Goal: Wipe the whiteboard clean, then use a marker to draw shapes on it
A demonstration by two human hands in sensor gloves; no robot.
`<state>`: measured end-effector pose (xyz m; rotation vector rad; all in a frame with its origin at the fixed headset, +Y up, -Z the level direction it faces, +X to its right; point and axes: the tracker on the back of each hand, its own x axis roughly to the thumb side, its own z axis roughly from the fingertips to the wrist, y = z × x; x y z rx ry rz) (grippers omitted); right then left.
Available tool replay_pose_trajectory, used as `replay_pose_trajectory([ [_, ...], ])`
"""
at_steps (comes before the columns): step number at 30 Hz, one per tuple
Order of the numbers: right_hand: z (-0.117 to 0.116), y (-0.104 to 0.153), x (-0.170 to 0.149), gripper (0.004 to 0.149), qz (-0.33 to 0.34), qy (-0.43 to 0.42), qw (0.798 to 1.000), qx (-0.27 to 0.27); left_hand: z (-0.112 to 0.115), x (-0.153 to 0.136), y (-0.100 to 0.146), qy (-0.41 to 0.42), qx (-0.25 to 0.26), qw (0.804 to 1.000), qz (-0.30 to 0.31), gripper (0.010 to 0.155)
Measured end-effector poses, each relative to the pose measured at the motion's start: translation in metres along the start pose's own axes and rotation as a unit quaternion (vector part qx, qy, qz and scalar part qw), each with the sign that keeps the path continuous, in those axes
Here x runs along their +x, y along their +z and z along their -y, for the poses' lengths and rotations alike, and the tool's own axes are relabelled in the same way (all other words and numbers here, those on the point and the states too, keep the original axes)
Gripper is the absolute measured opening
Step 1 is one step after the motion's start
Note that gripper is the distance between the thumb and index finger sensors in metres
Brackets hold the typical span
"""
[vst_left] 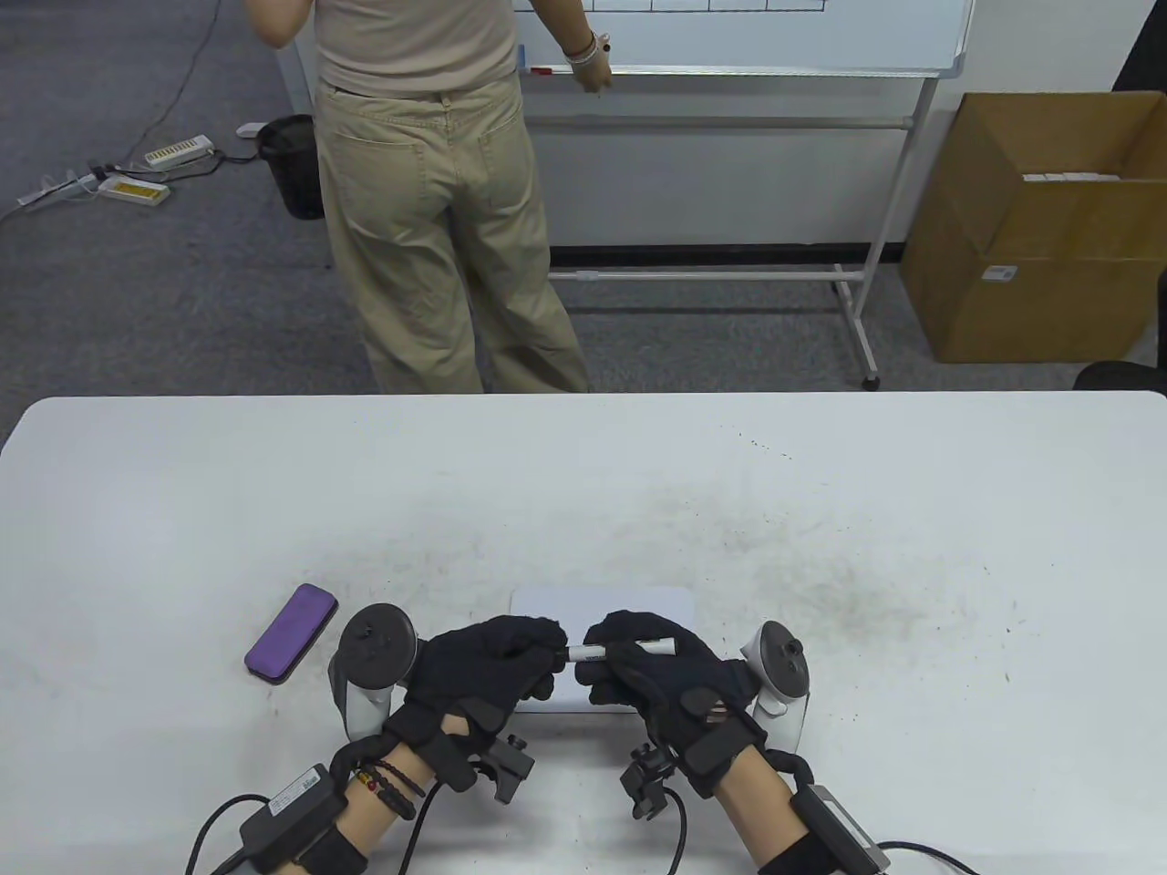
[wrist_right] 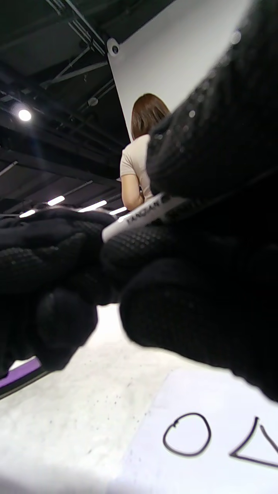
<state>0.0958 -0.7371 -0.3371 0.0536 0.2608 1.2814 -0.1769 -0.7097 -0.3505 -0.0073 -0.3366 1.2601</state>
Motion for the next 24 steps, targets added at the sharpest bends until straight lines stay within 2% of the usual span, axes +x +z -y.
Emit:
replay_pose_trajectory([
  [4, -0.003, 0.004, 0.007, 0.05, 0.022, 0.0, 0.999, 0.034, 0.0, -0.007, -0.002, 0.035, -0.013, 0.999, -0.006, 0.04],
  [9, -0.002, 0.002, 0.005, 0.05, 0.039, 0.0, 0.999, 0.022, 0.004, -0.006, -0.001, 0.001, -0.014, 1.0, 0.009, 0.041],
  [13, -0.004, 0.006, 0.024, 0.053, 0.106, 0.118, 0.987, -0.019, 0.008, 0.0, 0.0, -0.075, -0.034, 0.996, 0.024, 0.046],
  [15, -0.005, 0.009, 0.043, 0.055, 0.154, 0.191, 0.969, -0.04, 0.007, 0.004, 0.001, -0.125, -0.035, 0.991, 0.035, 0.052],
  [17, 0.0, 0.013, 0.059, 0.056, 0.188, 0.272, 0.94, -0.08, 0.002, 0.008, 0.003, -0.186, -0.019, 0.982, 0.037, 0.056],
  [19, 0.008, 0.015, 0.071, 0.056, 0.212, 0.342, 0.906, -0.131, -0.006, 0.012, 0.006, -0.239, -0.012, 0.97, 0.037, 0.059],
  [22, 0.023, 0.008, 0.082, 0.057, 0.215, 0.437, 0.858, -0.165, -0.017, 0.014, 0.011, -0.332, -0.011, 0.943, 0.024, 0.063],
  [24, 0.034, 0.002, 0.087, 0.058, 0.207, 0.516, 0.81, -0.184, -0.024, 0.013, 0.017, -0.385, -0.009, 0.923, 0.025, 0.064],
])
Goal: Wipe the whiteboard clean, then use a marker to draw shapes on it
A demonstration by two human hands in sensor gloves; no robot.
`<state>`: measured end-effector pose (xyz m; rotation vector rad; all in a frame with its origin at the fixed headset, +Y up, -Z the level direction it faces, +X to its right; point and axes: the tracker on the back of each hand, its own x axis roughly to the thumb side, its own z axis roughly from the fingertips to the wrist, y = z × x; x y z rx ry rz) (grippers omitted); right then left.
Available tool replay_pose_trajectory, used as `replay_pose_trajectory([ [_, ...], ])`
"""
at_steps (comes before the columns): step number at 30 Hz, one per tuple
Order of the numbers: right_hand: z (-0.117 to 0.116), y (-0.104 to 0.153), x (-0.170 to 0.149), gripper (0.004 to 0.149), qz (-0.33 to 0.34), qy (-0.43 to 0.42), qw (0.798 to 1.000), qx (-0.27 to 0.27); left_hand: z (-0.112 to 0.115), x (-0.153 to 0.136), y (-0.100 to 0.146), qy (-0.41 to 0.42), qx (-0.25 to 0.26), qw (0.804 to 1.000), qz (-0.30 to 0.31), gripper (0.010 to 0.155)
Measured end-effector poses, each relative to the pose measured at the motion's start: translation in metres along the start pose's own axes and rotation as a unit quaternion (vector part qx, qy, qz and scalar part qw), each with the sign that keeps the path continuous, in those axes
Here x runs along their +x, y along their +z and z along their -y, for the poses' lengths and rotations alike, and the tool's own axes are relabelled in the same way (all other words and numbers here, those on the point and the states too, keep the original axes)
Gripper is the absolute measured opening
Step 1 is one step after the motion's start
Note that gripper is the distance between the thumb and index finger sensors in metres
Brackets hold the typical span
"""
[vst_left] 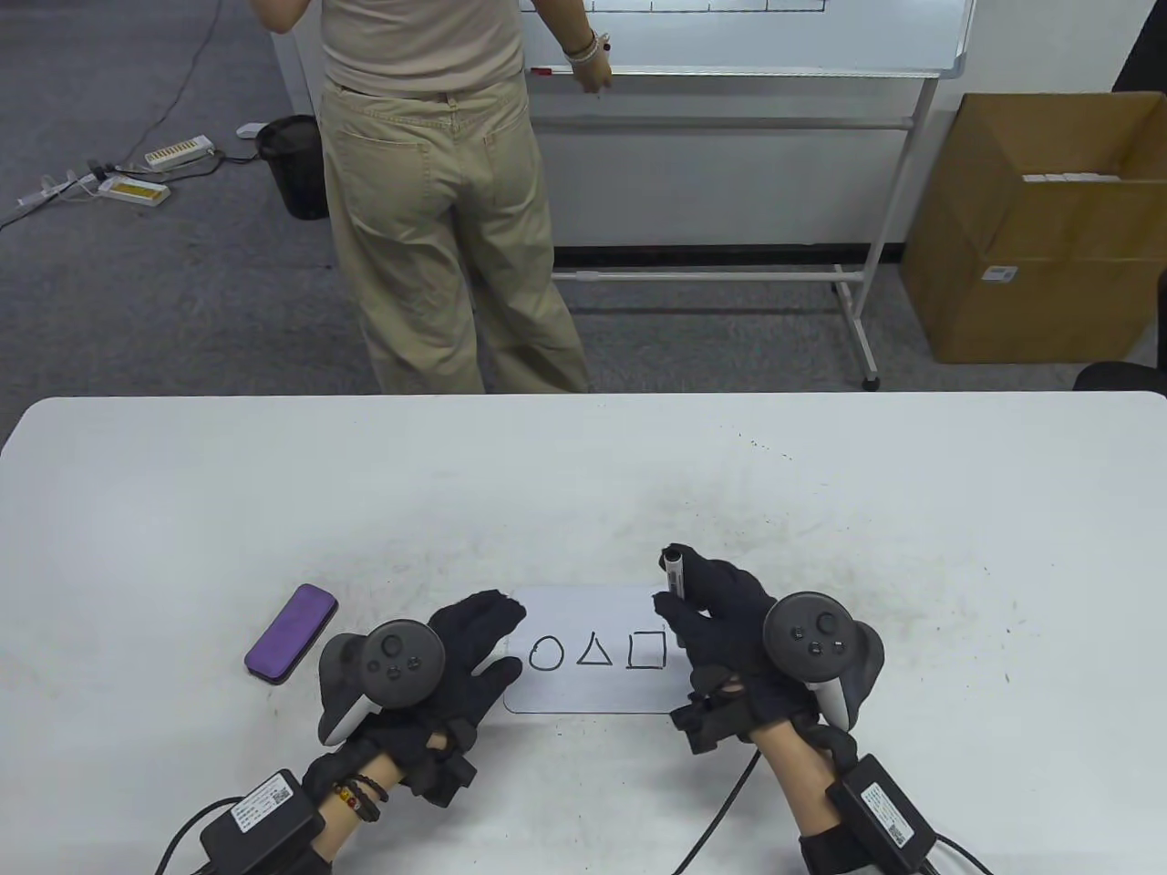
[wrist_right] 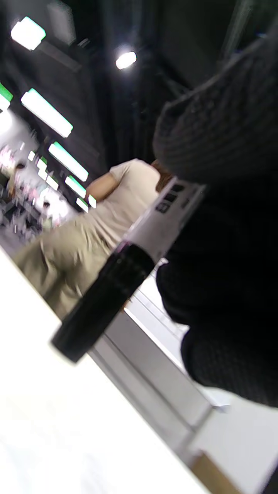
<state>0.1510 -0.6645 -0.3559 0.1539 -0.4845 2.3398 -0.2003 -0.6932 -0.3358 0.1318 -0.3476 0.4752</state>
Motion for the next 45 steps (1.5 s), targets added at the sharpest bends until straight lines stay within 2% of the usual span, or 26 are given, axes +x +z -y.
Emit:
replay_pose_trajectory([
  [4, -0.002, -0.016, -0.032, 0.058, -0.014, 0.165, 0.986, 0.016, 0.003, -0.011, 0.011, -0.036, 0.001, 0.999, -0.005, 0.065],
  [8, -0.011, -0.027, -0.065, 0.058, -0.064, 0.235, 0.969, 0.036, 0.015, -0.019, 0.01, -0.032, -0.012, 0.999, -0.007, 0.065],
  [10, -0.018, -0.033, -0.082, 0.058, -0.088, 0.286, 0.953, 0.054, 0.022, -0.018, 0.008, -0.052, -0.035, 0.998, -0.002, 0.065],
  [16, -0.033, -0.045, -0.112, 0.058, -0.124, 0.365, 0.918, 0.092, 0.032, -0.02, 0.006, -0.073, -0.056, 0.996, 0.003, 0.064],
  [23, -0.046, -0.057, -0.126, 0.057, -0.137, 0.422, 0.888, 0.122, 0.032, -0.03, 0.005, -0.063, -0.064, 0.996, -0.012, 0.064],
  [29, -0.048, -0.06, -0.137, 0.057, -0.151, 0.406, 0.892, 0.126, 0.03, -0.032, 0.005, -0.055, -0.061, 0.997, -0.013, 0.063],
  [38, -0.045, -0.06, -0.133, 0.058, -0.157, 0.419, 0.883, 0.137, 0.027, -0.032, 0.004, -0.046, -0.059, 0.997, -0.015, 0.063],
  [41, -0.032, -0.062, -0.123, 0.06, -0.153, 0.392, 0.899, 0.119, 0.026, -0.032, 0.005, -0.042, -0.063, 0.997, -0.01, 0.062],
  [45, -0.011, -0.055, -0.092, 0.061, -0.125, 0.362, 0.918, 0.102, 0.027, -0.032, 0.005, -0.042, -0.068, 0.997, -0.007, 0.062],
])
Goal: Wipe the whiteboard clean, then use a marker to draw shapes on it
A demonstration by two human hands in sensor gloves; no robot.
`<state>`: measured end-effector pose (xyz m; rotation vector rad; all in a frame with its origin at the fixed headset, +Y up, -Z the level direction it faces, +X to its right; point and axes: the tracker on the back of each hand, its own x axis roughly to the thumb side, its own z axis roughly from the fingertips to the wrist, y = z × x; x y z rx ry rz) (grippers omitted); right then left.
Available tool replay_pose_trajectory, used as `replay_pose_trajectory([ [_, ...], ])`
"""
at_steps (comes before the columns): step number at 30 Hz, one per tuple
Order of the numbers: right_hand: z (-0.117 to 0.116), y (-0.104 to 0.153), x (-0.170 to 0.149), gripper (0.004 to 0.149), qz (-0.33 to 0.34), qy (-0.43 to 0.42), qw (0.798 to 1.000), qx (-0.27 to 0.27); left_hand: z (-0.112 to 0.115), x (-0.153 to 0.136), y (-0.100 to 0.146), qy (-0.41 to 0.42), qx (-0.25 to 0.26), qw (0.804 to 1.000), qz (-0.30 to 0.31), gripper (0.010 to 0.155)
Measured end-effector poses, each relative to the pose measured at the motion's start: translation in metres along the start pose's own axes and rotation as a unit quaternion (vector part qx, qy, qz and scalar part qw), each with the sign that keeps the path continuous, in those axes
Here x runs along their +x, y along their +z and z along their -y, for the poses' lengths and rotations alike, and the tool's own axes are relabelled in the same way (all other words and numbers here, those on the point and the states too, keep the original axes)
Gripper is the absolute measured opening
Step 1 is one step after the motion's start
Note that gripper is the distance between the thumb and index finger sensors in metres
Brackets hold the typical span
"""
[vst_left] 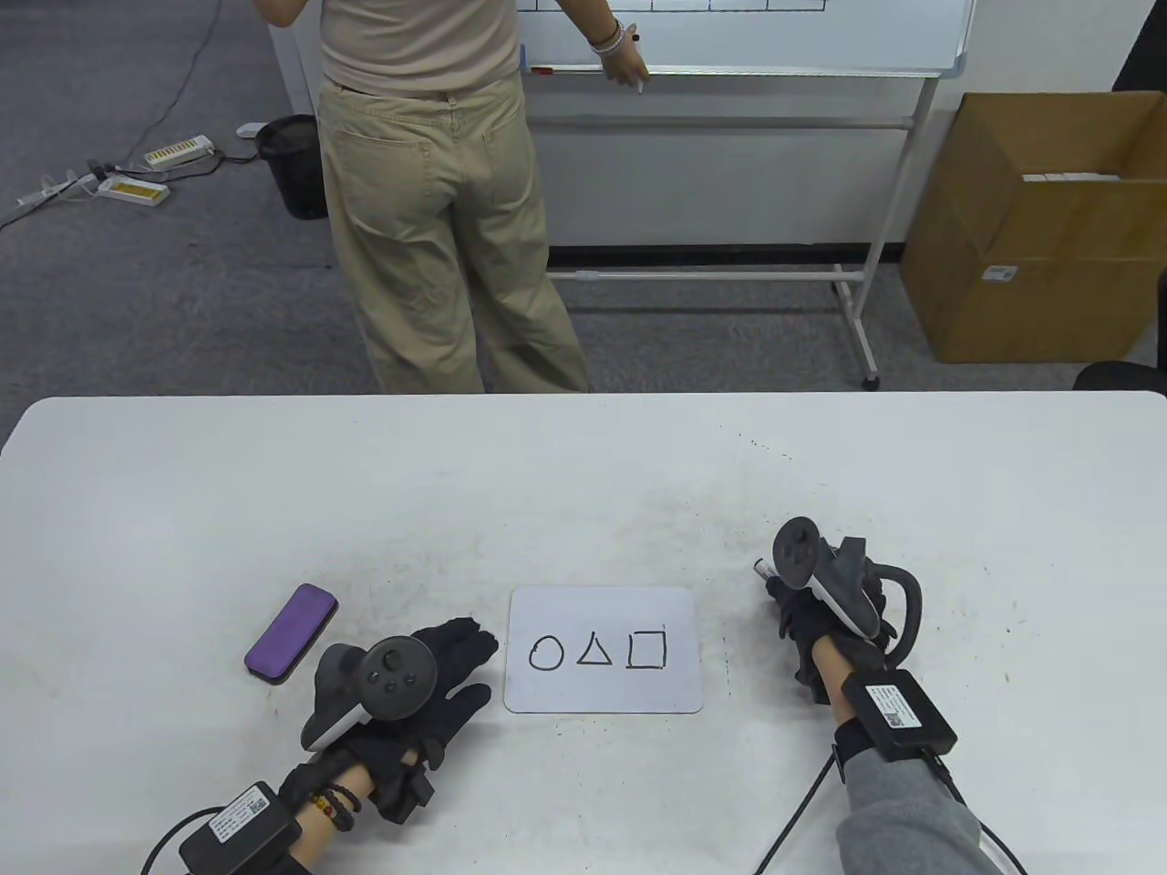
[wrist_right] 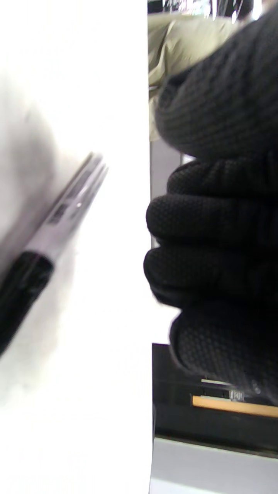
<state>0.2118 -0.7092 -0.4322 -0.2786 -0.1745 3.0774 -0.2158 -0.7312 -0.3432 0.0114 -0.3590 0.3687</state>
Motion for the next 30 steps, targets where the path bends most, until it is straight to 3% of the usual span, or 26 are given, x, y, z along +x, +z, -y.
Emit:
replay_pose_trajectory([
  [7, 0.033, 0.054, 0.011, 0.063, 0.054, -0.052, 0.997, -0.012, 0.004, 0.001, 0.004, -0.005, -0.002, 1.0, 0.004, 0.063],
  [16, 0.017, 0.108, 0.017, 0.075, 0.104, -0.078, 0.991, 0.035, 0.003, 0.001, 0.006, -0.029, 0.0, 1.0, -0.002, 0.064],
  [23, -0.004, 0.12, 0.02, 0.081, 0.126, -0.085, 0.987, 0.06, 0.005, -0.003, 0.006, -0.045, -0.013, 0.999, -0.013, 0.065],
  [25, -0.009, 0.12, 0.023, 0.082, 0.135, -0.072, 0.984, 0.094, 0.006, -0.006, 0.005, -0.049, -0.017, 0.998, -0.021, 0.065],
  [30, -0.01, 0.123, 0.027, 0.082, 0.15, -0.058, 0.982, 0.095, 0.008, -0.009, 0.005, -0.05, -0.027, 0.998, -0.027, 0.065],
])
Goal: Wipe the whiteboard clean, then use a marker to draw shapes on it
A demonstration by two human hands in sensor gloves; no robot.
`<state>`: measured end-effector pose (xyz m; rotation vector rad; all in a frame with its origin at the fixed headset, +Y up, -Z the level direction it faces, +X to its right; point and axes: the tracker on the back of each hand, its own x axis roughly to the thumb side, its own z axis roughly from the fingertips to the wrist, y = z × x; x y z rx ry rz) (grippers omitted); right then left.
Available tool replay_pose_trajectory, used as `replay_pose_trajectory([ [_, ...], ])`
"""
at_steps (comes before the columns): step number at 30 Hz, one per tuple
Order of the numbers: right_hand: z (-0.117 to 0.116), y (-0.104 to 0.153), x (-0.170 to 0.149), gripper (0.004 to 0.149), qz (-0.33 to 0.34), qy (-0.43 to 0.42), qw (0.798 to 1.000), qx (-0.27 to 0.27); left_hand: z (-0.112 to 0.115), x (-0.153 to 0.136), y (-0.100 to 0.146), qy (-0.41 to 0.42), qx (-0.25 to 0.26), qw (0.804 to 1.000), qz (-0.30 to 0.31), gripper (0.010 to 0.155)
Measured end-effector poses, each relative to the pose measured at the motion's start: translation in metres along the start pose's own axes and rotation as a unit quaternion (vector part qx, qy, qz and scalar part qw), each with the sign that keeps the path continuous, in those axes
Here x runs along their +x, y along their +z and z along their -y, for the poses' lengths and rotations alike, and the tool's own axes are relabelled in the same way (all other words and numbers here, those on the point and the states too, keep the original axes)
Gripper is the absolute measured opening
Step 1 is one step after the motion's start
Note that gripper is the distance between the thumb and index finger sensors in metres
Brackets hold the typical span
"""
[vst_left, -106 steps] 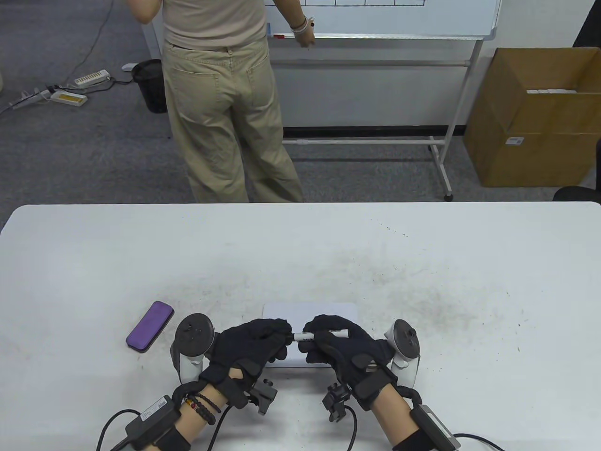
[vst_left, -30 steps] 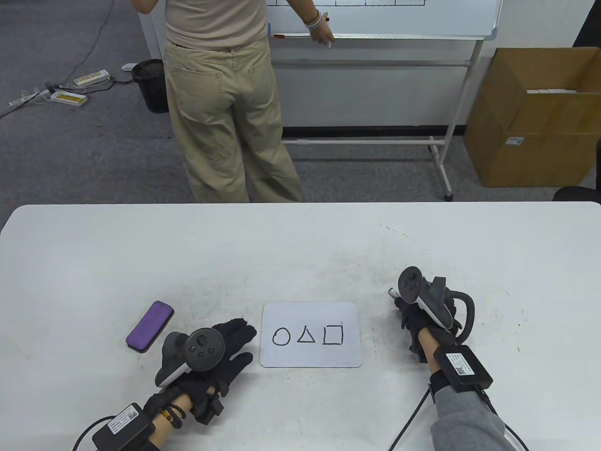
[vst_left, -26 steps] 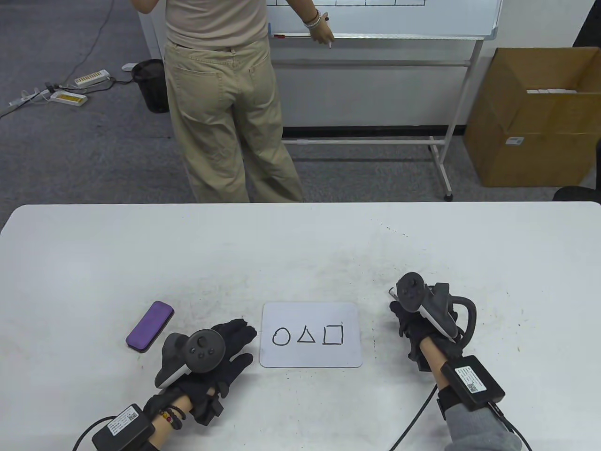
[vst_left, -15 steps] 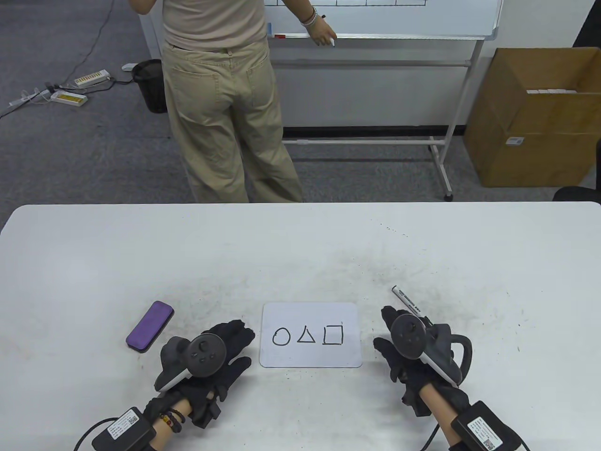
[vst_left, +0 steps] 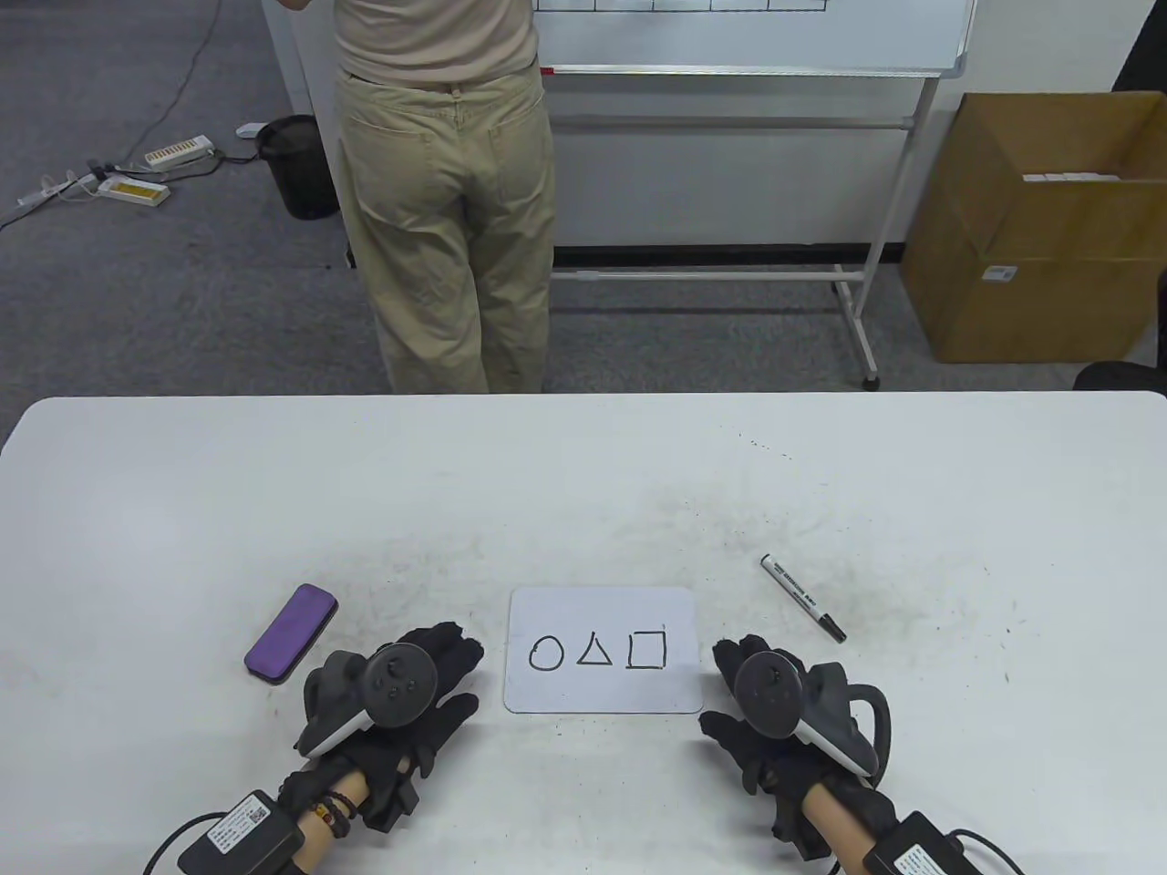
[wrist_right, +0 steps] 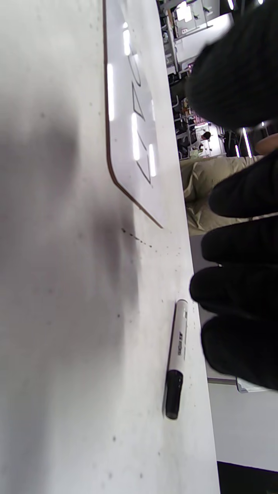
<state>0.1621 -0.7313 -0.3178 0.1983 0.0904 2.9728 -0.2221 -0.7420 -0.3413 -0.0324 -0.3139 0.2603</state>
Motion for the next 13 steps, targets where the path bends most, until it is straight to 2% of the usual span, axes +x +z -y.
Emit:
replay_pose_trajectory([
  [13, -0.0017, -0.0017, -0.0031, 0.081, 0.01, -0.01, 1.0, 0.003, -0.0009, -0.0022, -0.0001, 0.002, -0.001, 1.0, -0.012, 0.065],
])
